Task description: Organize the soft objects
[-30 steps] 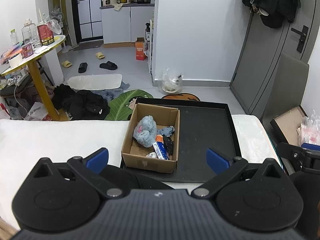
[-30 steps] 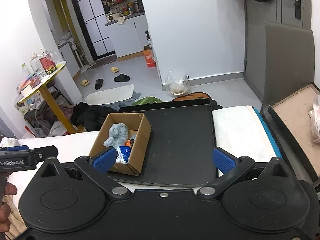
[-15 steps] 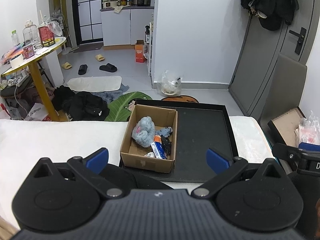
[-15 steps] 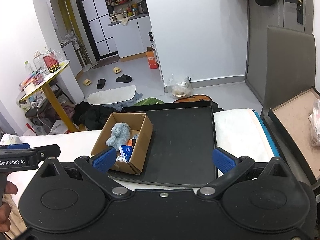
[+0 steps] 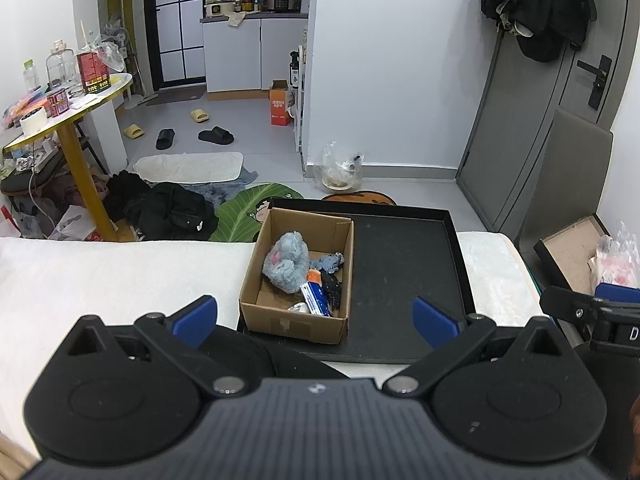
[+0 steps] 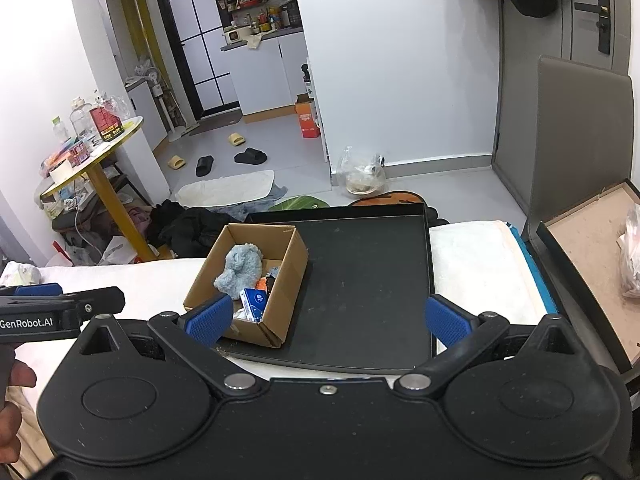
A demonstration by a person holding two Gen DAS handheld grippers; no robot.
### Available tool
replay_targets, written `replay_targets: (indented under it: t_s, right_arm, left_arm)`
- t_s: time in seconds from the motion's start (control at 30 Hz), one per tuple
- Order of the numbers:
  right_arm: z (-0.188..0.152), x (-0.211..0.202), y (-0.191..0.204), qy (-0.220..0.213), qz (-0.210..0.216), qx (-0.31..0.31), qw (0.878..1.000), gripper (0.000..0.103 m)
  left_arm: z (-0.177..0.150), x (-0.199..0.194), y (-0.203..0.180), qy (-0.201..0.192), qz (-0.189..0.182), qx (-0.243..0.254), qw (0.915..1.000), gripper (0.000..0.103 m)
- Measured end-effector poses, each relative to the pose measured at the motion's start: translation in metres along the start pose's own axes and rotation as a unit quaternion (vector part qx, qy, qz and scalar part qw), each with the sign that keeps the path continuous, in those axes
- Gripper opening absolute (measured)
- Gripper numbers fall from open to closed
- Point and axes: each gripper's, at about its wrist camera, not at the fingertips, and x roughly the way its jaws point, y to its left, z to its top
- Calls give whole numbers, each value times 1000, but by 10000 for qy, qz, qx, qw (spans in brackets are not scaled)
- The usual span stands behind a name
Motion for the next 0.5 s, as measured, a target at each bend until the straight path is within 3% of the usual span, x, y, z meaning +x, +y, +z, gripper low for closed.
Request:
replay_targets:
  t_s: [0.5]
  right_arm:
    - [-2,2,-2,42,-81,-6,10000,103]
  left_arm:
    - [-4,2,-2,12,-4,-29,10000,103]
